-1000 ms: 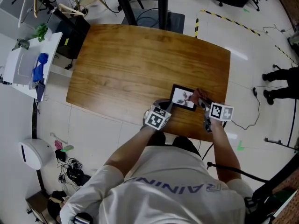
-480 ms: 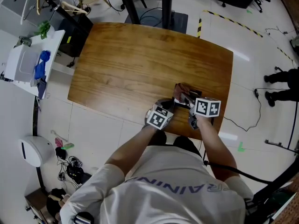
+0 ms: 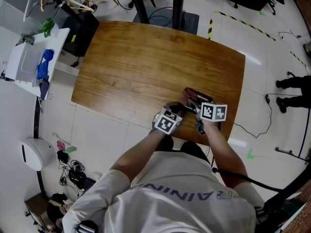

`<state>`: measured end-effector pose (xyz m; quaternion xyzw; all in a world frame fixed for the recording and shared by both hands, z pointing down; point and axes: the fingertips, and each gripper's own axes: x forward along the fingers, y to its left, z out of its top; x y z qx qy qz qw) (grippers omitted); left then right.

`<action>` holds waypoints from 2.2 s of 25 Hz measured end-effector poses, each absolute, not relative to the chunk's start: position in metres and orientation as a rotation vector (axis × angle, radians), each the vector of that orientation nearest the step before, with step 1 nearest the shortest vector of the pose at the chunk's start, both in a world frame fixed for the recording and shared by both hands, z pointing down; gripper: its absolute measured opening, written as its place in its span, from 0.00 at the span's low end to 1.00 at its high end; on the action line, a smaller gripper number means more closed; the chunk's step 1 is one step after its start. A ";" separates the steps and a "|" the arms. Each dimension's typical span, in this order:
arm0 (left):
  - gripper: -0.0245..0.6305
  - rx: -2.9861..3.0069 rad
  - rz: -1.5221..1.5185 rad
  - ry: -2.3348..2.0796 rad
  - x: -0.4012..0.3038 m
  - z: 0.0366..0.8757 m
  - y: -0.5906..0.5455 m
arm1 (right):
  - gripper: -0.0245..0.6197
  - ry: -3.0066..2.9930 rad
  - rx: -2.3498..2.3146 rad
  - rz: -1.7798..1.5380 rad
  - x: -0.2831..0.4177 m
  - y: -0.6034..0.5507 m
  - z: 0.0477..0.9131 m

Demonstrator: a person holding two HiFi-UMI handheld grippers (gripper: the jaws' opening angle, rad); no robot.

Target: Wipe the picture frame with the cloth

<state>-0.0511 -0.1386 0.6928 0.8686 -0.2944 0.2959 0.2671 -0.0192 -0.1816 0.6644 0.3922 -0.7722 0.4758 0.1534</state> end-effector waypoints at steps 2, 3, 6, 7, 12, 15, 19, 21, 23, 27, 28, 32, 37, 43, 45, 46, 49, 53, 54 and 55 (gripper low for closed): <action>0.04 2.344 0.798 -0.792 -0.051 0.693 -0.139 | 0.21 -2.210 1.136 1.358 -0.014 -0.181 0.664; 0.04 2.345 0.799 -0.793 -0.051 0.693 -0.139 | 0.21 -2.205 1.141 1.359 -0.011 -0.180 0.664; 0.04 2.347 0.802 -0.803 -0.051 0.693 -0.139 | 0.21 -2.185 1.164 1.362 0.000 -0.174 0.664; 0.04 2.348 0.803 -0.806 -0.051 0.693 -0.139 | 0.21 -2.178 1.172 1.363 0.005 -0.171 0.665; 0.04 2.352 0.810 -0.806 -0.052 0.693 -0.139 | 0.21 -2.145 1.232 1.400 0.033 -0.155 0.665; 0.04 2.351 0.807 -0.808 -0.054 0.693 -0.140 | 0.21 -2.119 1.276 1.362 0.051 -0.146 0.664; 0.04 2.342 0.784 -0.814 -0.057 0.693 -0.141 | 0.21 -2.085 1.319 1.306 0.074 -0.134 0.662; 0.04 2.338 0.784 -0.810 -0.057 0.693 -0.140 | 0.21 -2.073 1.341 1.324 0.083 -0.129 0.662; 0.04 2.332 0.783 -0.808 -0.056 0.693 -0.140 | 0.21 -2.068 1.363 1.343 0.092 -0.123 0.661; 0.04 2.342 0.790 -0.801 -0.058 0.693 -0.140 | 0.21 -2.064 1.405 1.374 0.096 -0.119 0.663; 0.04 2.345 0.794 -0.799 -0.058 0.693 -0.141 | 0.21 -2.062 1.411 1.380 0.097 -0.120 0.664; 0.04 2.348 0.806 -0.789 -0.055 0.693 -0.139 | 0.21 -2.055 1.424 1.399 0.106 -0.119 0.671; 0.04 2.321 0.800 -0.764 -0.055 0.691 -0.141 | 0.21 -2.055 1.426 1.410 0.104 -0.119 0.671; 0.04 2.418 0.757 -0.700 -0.038 0.674 -0.182 | 0.21 -2.065 1.415 1.362 0.103 -0.120 0.671; 0.04 2.466 0.768 -0.671 -0.030 0.670 -0.199 | 0.22 -2.068 1.405 1.345 0.102 -0.120 0.672; 0.04 2.481 0.780 -0.659 -0.026 0.669 -0.206 | 0.22 -2.070 1.401 1.341 0.101 -0.121 0.672; 0.04 2.491 0.836 -0.637 -0.021 0.674 -0.221 | 0.21 -2.070 1.394 1.335 0.101 -0.121 0.672; 0.04 2.475 0.879 -0.605 -0.020 0.683 -0.223 | 0.21 -2.070 1.385 1.326 0.102 -0.122 0.673; 0.04 2.472 0.883 -0.597 -0.020 0.684 -0.222 | 0.22 -2.071 1.383 1.323 0.102 -0.123 0.673; 0.04 2.468 0.886 -0.593 -0.021 0.685 -0.221 | 0.22 -2.073 1.379 1.319 0.103 -0.124 0.672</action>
